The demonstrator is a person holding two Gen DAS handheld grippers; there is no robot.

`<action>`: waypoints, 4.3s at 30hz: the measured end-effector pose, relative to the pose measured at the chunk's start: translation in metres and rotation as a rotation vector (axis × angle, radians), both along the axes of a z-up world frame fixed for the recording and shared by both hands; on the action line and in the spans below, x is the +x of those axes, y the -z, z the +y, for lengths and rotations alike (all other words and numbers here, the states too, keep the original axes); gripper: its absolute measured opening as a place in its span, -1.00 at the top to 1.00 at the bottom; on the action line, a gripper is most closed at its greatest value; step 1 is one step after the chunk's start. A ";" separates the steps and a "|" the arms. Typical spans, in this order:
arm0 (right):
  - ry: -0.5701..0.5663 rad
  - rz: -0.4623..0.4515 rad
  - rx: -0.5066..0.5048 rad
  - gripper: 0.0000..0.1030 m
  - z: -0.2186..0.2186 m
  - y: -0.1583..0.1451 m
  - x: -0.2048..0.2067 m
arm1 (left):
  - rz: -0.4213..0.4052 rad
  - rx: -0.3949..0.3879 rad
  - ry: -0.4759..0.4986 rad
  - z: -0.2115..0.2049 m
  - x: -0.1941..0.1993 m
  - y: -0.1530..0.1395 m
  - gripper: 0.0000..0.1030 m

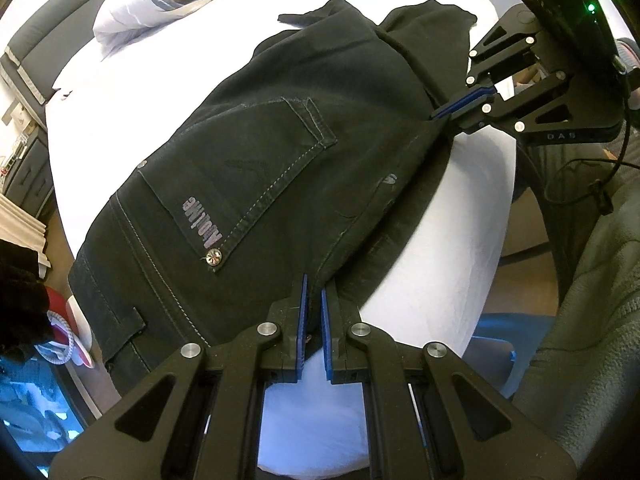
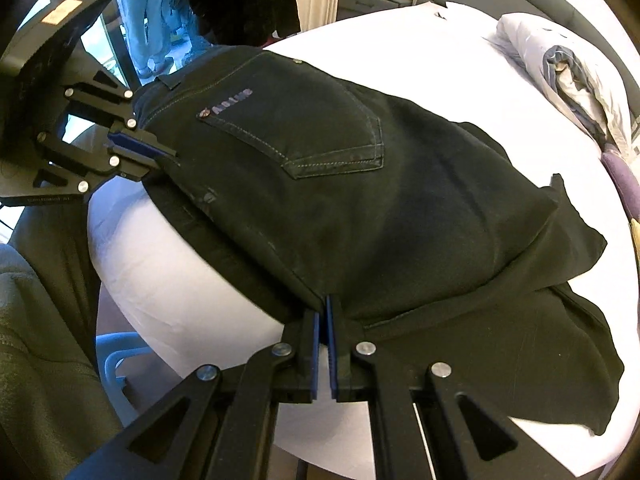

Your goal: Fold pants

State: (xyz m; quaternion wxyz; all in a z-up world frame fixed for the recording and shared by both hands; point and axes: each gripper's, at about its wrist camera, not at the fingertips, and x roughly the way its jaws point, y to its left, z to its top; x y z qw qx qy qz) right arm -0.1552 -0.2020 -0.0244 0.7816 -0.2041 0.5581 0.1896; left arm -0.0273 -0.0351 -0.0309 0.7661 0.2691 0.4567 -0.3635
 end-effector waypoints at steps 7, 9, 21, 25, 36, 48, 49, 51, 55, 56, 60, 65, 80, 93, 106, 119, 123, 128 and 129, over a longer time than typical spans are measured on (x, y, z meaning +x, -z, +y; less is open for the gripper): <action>0.018 0.032 -0.001 0.90 -0.006 0.019 -0.010 | -0.001 -0.005 -0.023 0.018 0.004 0.014 0.82; 0.021 0.018 0.003 0.86 -0.006 0.020 -0.012 | -0.003 -0.020 -0.036 0.019 0.005 0.013 0.81; 0.004 -0.028 0.084 -0.11 0.000 0.022 -0.027 | 0.011 -0.190 -0.184 0.055 0.012 -0.053 -0.43; 0.027 -0.040 0.114 -0.18 0.000 0.019 -0.029 | 0.025 -0.275 -0.210 0.026 0.030 -0.057 -0.43; 0.372 -0.113 0.276 -0.18 -0.108 -0.040 -0.003 | 0.214 -0.255 -0.363 -0.011 0.073 0.035 0.12; 0.672 -0.201 0.134 -0.18 -0.193 -0.058 0.191 | 0.283 -0.346 -0.426 -0.056 0.108 0.038 0.12; 0.687 -0.188 0.115 -0.18 -0.196 -0.051 0.206 | 0.297 -0.330 -0.439 -0.057 0.114 0.049 0.15; 0.704 -0.149 0.086 -0.18 -0.201 -0.033 0.238 | 0.293 -0.344 -0.427 -0.054 0.117 0.056 0.15; 0.733 -0.090 0.033 -0.18 -0.210 0.004 0.280 | 0.302 -0.351 -0.410 -0.052 0.120 0.063 0.15; 0.742 -0.077 0.027 -0.18 -0.210 0.011 0.285 | 0.299 -0.350 -0.409 -0.052 0.120 0.064 0.15; 0.761 -0.047 -0.027 -0.18 -0.211 0.036 0.309 | 0.278 -0.343 -0.401 -0.044 0.112 0.064 0.15; 0.744 -0.015 -0.087 -0.14 -0.209 0.060 0.322 | 0.262 -0.335 -0.394 -0.043 0.110 0.063 0.15; 0.942 -0.289 0.326 0.90 -0.288 -0.048 0.227 | 0.263 -0.326 -0.413 -0.051 0.109 0.059 0.15; 1.465 -0.491 0.790 0.80 -0.432 -0.031 -0.047 | 0.260 -0.269 -0.457 -0.062 0.112 0.055 0.11; 1.486 -0.395 0.948 0.14 -0.437 0.018 -0.037 | 0.250 -0.226 -0.476 -0.080 0.112 0.050 0.10; 1.379 -0.481 1.004 0.90 -0.465 -0.052 -0.005 | 0.299 -0.265 -0.495 -0.072 0.124 0.049 0.08; 1.209 -0.525 0.935 0.90 -0.455 -0.119 0.033 | 0.289 -0.255 -0.495 -0.076 0.129 0.050 0.08; 1.053 -0.535 0.864 0.90 -0.434 -0.156 0.061 | 0.286 -0.253 -0.487 -0.076 0.131 0.050 0.08; 1.040 -0.531 0.867 0.90 -0.435 -0.155 0.063 | 0.286 -0.252 -0.484 -0.076 0.129 0.050 0.08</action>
